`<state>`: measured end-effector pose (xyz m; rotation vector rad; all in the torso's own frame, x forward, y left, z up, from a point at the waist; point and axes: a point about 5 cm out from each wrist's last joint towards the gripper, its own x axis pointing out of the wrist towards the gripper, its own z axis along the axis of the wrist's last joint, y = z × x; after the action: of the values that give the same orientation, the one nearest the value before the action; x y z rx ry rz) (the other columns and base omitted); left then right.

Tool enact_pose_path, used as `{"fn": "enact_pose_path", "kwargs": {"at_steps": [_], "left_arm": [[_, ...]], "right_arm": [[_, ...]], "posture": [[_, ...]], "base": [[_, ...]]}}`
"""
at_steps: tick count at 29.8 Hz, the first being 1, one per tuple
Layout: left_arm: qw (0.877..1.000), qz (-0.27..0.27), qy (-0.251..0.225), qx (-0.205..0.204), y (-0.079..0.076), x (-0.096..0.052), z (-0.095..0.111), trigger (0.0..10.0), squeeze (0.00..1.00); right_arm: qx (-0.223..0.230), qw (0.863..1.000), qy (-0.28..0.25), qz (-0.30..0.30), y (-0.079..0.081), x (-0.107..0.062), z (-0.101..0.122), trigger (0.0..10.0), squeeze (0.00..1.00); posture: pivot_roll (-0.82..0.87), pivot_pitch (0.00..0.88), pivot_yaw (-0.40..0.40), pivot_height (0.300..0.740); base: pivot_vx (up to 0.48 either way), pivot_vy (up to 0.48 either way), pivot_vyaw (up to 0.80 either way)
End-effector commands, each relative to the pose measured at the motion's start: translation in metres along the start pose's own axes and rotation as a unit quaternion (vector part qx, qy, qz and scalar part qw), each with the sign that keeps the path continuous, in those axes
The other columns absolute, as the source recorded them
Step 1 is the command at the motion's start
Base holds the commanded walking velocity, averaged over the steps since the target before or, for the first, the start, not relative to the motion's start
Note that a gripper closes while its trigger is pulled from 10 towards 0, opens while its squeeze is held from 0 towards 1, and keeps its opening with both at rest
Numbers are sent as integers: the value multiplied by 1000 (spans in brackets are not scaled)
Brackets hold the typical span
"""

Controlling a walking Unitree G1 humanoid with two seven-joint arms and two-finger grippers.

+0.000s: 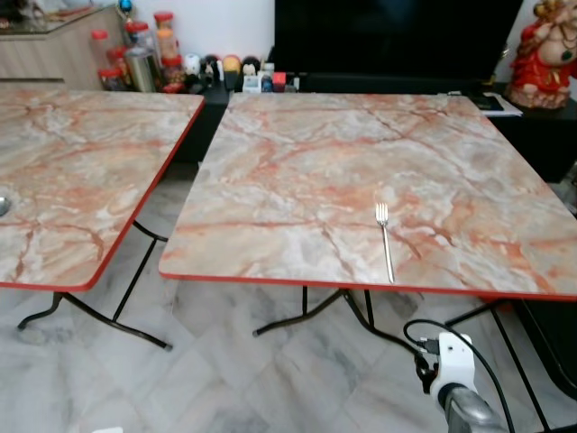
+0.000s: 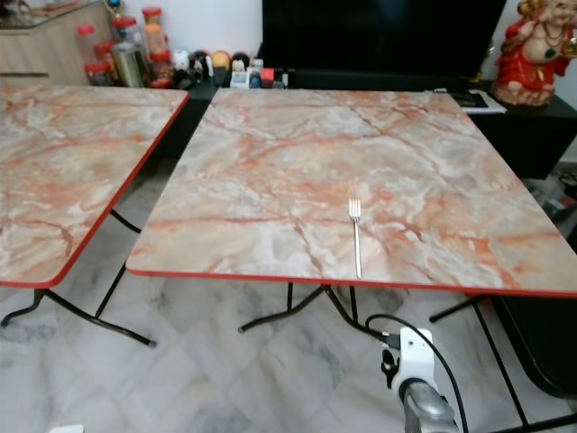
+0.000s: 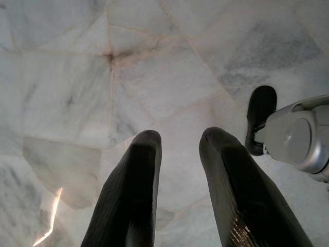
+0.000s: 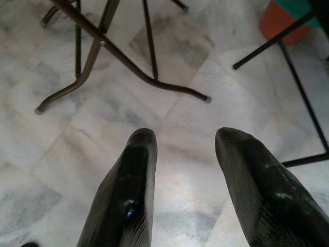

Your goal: Setting the table

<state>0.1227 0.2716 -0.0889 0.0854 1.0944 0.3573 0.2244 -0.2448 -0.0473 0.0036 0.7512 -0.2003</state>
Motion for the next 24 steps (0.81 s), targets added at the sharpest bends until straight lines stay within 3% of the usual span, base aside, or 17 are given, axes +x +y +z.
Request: {"fn": "enact_pose_path", "kwargs": {"at_steps": [1,6,8,15,19,24], "left_arm": [[1000,-3,5,3,0,0,-3,10000,0],[1000,-2,4,5,0,0,-3,10000,0],[1000,-2,3,6,0,0,-3,10000,0],[1000,-1,4,8,1,0,-3,10000,0],[1000,-2,4,11,1,-1,-4,10000,0],[1000,2,6,16,2,-1,-4,10000,0]], "right_arm": [[0,1000,-5,-6,-3,0,3,10000,0],[-1,999,-33,-8,-6,2,17,10000,0],[-8,998,-61,-10,-28,-24,-36,10000,0],[-9,997,-75,-8,-31,-28,-40,10000,0],[-15,995,-101,-11,-30,-28,-32,10000,0],[-43,977,-208,-22,-30,-31,11,10000,0]], "posture": [[-15,0,-27,732],[-22,0,-27,732],[-21,0,-28,732],[-26,0,-26,732],[-21,0,-26,732],[-22,0,-24,732]], "base": [[0,0,0],[0,0,0],[0,0,0],[0,0,0],[0,0,0],[0,0,0]]}}
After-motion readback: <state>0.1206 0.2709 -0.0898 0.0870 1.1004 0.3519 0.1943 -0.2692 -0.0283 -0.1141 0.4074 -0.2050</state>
